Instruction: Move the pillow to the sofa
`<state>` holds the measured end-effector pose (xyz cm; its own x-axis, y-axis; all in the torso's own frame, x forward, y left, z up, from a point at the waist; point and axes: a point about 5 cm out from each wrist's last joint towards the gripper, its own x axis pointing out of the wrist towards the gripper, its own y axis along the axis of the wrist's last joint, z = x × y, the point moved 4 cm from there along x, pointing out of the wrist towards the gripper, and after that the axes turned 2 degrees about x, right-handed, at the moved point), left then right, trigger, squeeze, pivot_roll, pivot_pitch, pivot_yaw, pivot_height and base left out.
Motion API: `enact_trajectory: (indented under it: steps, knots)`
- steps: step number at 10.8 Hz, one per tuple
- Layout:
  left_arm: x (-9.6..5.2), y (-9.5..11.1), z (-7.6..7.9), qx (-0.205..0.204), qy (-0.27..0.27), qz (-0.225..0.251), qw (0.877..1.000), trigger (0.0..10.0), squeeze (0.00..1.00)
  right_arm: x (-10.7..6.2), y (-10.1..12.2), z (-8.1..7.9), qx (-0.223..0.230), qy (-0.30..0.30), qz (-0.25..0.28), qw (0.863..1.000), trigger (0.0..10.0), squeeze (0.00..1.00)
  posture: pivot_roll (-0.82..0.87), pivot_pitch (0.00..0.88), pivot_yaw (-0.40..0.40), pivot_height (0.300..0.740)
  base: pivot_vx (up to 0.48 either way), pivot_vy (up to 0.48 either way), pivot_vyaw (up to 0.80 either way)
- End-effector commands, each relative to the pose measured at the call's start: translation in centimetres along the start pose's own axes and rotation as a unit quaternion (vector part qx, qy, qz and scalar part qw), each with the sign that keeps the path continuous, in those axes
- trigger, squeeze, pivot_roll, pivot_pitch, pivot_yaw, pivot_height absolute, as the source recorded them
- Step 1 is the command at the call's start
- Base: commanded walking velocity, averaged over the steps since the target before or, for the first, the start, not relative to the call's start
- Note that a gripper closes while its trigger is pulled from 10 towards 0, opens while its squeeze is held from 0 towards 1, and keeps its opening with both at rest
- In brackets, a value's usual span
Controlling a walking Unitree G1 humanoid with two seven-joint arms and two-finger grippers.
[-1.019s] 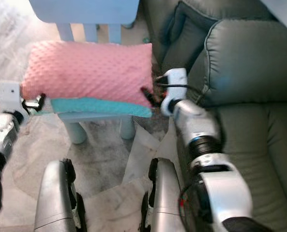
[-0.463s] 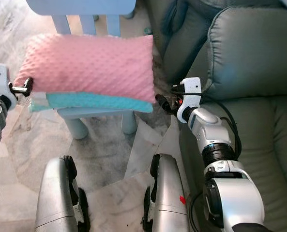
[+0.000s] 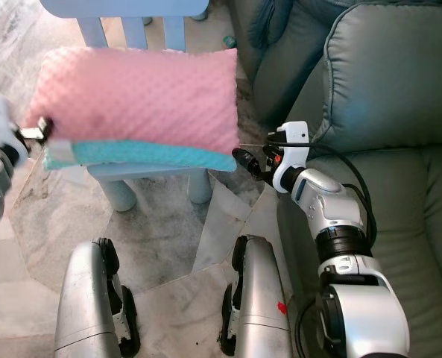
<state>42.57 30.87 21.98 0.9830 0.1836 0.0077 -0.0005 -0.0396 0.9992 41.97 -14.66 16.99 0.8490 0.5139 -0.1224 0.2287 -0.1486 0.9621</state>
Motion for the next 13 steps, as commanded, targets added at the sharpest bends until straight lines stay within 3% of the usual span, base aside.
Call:
enact_trajectory:
  steps: [1,2,4,6,7,9,10,12,13]
  knots:
    - [0.1,0.3,0.1,-0.028,-0.011,0.004,1.0,10.0,0.0,-0.6,-0.6,0.6,0.0,-0.004,-0.011,1.0,10.0,0.0,-0.13,0.451,-0.1,0.519,0.0,0.0,0.0]
    - [0.1,2.2,-0.8,-0.031,0.001,0.042,0.999,10.0,0.0,-0.7,-0.4,0.6,0.001,-0.004,-0.008,1.0,10.0,0.0,-0.12,0.454,-0.102,0.519,0.0,0.0,0.0]
    - [0.0,3.5,-1.5,-0.042,0.009,0.061,0.997,10.0,0.0,-0.7,-0.5,0.4,0.001,0.002,-0.008,1.0,10.0,0.0,-0.12,0.449,-0.101,0.519,0.0,0.0,0.0]
    - [0.0,3.5,-1.5,-0.042,0.009,0.061,0.997,10.0,0.0,-0.7,-0.5,0.4,0.001,0.002,-0.008,1.0,10.0,0.0,-0.12,0.449,-0.101,0.519,0.0,0.0,0.0]
    - [0.3,4.3,-0.1,-0.062,-0.036,0.067,0.995,10.0,0.0,-0.9,-0.4,0.3,-0.007,0.006,-0.006,1.0,10.0,0.0,-0.11,0.43,-0.09,0.519,0.0,0.0,0.0]
    - [0.1,2.8,-0.8,-0.111,-0.042,0.035,0.992,10.0,0.0,-1.3,-0.1,0.1,-0.006,0.017,-0.006,1.0,10.0,0.0,-0.11,0.427,-0.094,0.519,0.0,0.0,0.0]
    - [-0.1,1.6,-1.1,-0.145,-0.042,0.014,0.988,10.0,0.0,-2.1,0.0,-0.7,0.002,0.054,-0.014,0.998,10.0,0.0,-0.13,0.424,-0.095,0.519,0.0,0.0,0.0]
    - [-0.3,0.4,-0.7,-0.153,-0.049,-0.01,0.987,10.0,0.0,-4.1,-0.6,-2.5,0.002,0.113,-0.04,0.993,10.0,0.0,-0.15,0.427,-0.095,0.519,0.0,0.0,0.0]
    - [-0.2,0.2,-0.4,-0.172,-0.05,-0.014,0.984,10.0,0.0,-4.8,-0.9,-2.5,0.0,0.109,-0.046,0.993,10.0,0.0,-0.15,0.431,-0.097,0.519,0.0,0.0,0.0]
